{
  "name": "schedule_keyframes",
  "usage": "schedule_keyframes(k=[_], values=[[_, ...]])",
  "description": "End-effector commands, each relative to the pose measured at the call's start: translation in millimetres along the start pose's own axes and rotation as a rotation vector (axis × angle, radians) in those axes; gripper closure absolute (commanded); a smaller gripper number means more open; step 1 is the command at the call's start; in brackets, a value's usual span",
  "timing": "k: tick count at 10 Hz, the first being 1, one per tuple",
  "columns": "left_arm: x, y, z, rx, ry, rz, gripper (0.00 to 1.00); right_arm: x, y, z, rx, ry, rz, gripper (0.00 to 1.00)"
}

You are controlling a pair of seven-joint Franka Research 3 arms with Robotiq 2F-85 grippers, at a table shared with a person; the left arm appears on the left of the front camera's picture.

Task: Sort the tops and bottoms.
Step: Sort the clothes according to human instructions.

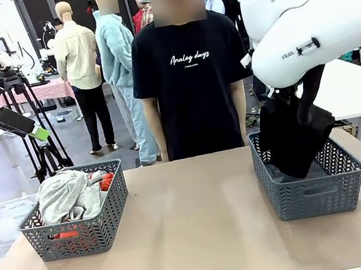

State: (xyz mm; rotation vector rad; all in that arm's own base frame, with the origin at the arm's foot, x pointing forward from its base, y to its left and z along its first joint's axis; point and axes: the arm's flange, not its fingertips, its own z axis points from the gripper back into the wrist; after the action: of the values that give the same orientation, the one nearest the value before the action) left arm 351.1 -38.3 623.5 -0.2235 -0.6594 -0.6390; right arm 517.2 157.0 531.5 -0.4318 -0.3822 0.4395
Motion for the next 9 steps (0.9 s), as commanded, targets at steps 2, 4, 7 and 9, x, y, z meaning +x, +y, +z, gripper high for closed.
schedule_keyframes(k=[2, 4, 7, 9], values=[[-0.6, 1.0, -0.6, 0.0, -0.009, 0.002, 0.0, 3.6, -16.6, -3.1, 0.068, 0.121, -0.006, 0.93], [-0.6, 1.0, -0.6, 0.0, -0.009, 0.002, 0.0, 2.2, -15.9, -2.8, 0.133, 0.143, -0.011, 0.55], [-0.6, 1.0, -0.6, 0.0, -0.009, 0.002, 0.0, 0.1, -19.6, 2.0, 0.21, 0.087, -0.036, 0.0], [-0.6, 1.0, -0.6, 0.0, -0.009, 0.002, 0.0, 8.0, -26.7, 24.2, 0.217, 0.038, -0.018, 0.0]])
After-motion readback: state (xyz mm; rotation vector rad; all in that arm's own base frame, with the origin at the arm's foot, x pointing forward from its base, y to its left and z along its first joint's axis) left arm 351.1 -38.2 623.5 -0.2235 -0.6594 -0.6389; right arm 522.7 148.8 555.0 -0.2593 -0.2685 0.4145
